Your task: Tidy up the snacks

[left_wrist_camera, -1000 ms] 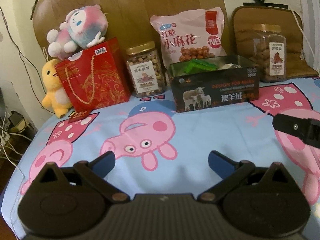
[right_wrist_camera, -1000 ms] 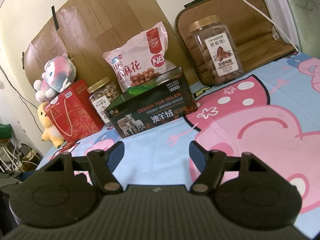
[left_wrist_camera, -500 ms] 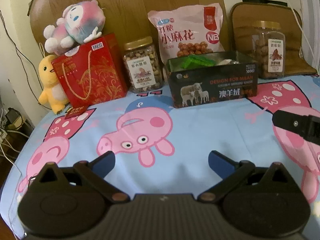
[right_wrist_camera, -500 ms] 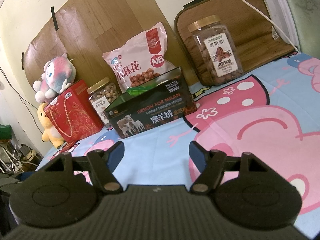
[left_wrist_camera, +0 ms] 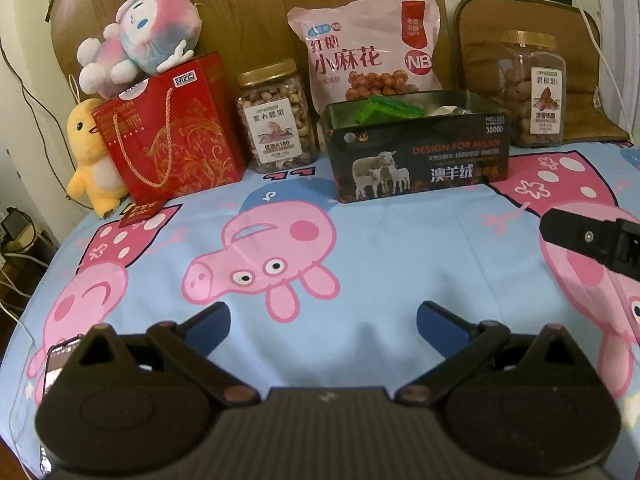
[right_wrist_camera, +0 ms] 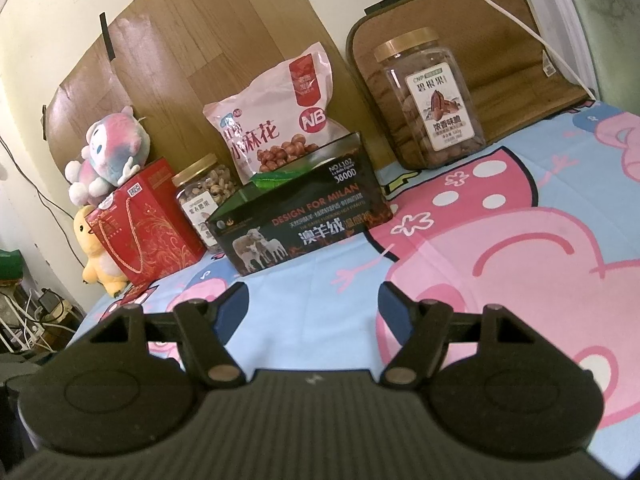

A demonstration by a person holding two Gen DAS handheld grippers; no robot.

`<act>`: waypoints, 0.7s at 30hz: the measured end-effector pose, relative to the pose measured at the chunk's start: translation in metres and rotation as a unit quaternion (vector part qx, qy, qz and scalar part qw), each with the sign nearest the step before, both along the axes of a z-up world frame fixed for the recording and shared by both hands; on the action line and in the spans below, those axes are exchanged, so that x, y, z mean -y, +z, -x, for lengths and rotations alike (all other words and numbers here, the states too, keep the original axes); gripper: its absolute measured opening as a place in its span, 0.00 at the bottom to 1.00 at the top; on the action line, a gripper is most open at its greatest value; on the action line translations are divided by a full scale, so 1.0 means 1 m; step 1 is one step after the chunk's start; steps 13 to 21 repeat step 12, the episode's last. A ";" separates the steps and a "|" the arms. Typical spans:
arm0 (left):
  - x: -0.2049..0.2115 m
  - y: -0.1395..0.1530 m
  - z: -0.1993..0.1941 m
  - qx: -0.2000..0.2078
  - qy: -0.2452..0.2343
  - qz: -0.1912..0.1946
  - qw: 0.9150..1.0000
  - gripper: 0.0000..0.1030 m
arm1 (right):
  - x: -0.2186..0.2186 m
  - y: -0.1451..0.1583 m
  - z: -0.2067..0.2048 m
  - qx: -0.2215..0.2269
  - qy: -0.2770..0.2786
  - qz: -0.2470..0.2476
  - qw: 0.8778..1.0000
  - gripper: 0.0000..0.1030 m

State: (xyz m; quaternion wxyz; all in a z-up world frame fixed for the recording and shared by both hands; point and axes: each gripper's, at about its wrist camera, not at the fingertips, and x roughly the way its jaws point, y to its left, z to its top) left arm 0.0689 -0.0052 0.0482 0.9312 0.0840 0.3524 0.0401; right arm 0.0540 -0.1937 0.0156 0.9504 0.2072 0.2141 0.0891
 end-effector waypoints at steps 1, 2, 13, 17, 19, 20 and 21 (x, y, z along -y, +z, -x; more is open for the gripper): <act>0.000 0.000 0.000 0.000 -0.001 0.000 1.000 1.00 | 0.000 0.000 0.000 0.000 0.000 0.000 1.000 0.72; -0.001 0.000 -0.001 -0.001 -0.002 0.001 1.000 1.00 | 0.000 0.000 0.000 0.000 0.000 0.000 1.000 0.72; -0.001 -0.002 -0.002 -0.012 -0.017 0.017 1.000 1.00 | 0.000 -0.001 0.000 0.003 0.000 0.003 1.000 0.72; -0.001 -0.002 -0.002 -0.012 -0.017 0.017 1.000 1.00 | 0.000 -0.001 0.000 0.003 0.000 0.003 1.000 0.72; -0.001 -0.002 -0.002 -0.012 -0.017 0.017 1.000 1.00 | 0.000 -0.001 0.000 0.003 0.000 0.003 1.000 0.72; -0.001 -0.002 -0.002 -0.012 -0.017 0.017 1.000 1.00 | 0.000 -0.001 0.000 0.003 0.000 0.003 1.000 0.72; -0.001 -0.002 -0.002 -0.012 -0.017 0.017 1.000 1.00 | 0.000 -0.001 0.000 0.003 0.000 0.003 1.000 0.72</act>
